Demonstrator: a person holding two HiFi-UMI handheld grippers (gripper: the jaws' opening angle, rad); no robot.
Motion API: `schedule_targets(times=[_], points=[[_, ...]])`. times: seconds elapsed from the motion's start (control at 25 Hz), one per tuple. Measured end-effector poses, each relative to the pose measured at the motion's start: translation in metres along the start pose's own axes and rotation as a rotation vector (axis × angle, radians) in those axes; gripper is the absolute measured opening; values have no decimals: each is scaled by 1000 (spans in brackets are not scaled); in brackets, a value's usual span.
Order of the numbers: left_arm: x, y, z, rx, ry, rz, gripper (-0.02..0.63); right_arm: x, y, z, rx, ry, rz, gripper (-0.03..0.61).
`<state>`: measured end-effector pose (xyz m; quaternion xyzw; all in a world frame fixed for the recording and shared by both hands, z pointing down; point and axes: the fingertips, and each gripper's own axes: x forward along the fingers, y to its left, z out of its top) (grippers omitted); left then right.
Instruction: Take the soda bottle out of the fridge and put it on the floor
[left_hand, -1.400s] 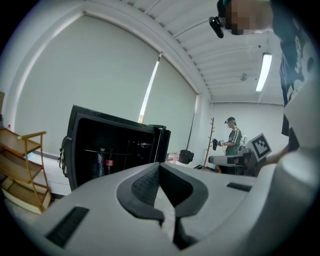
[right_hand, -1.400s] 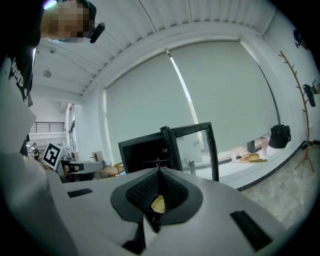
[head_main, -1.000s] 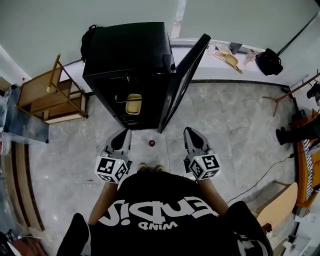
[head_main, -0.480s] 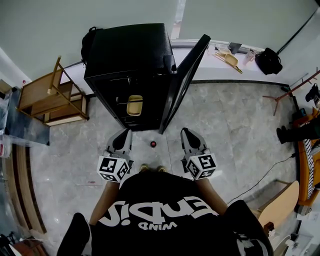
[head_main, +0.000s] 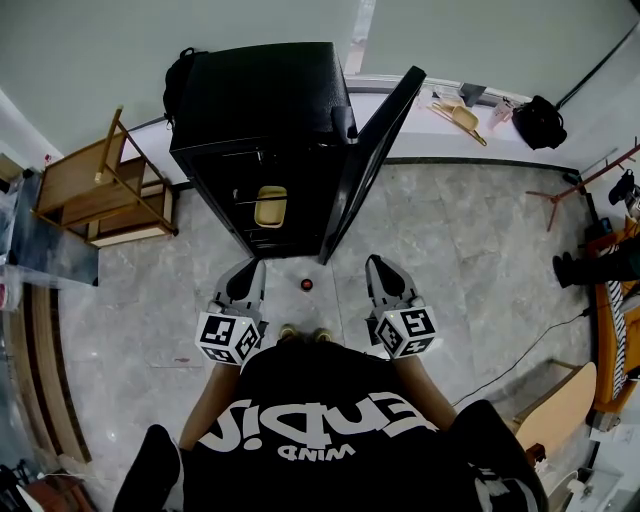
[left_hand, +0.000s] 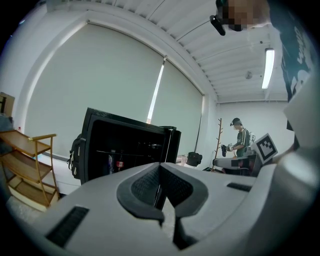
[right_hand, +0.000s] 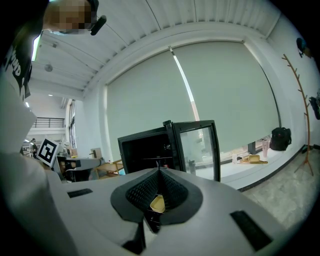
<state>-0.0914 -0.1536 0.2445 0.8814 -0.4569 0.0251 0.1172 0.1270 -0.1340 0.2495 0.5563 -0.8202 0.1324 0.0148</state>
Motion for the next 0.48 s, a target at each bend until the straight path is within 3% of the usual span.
schedule_targets(times=[0.48], points=[[-1, 0, -2, -19, -5, 6, 6, 0, -1, -4, 3, 16, 13, 23]])
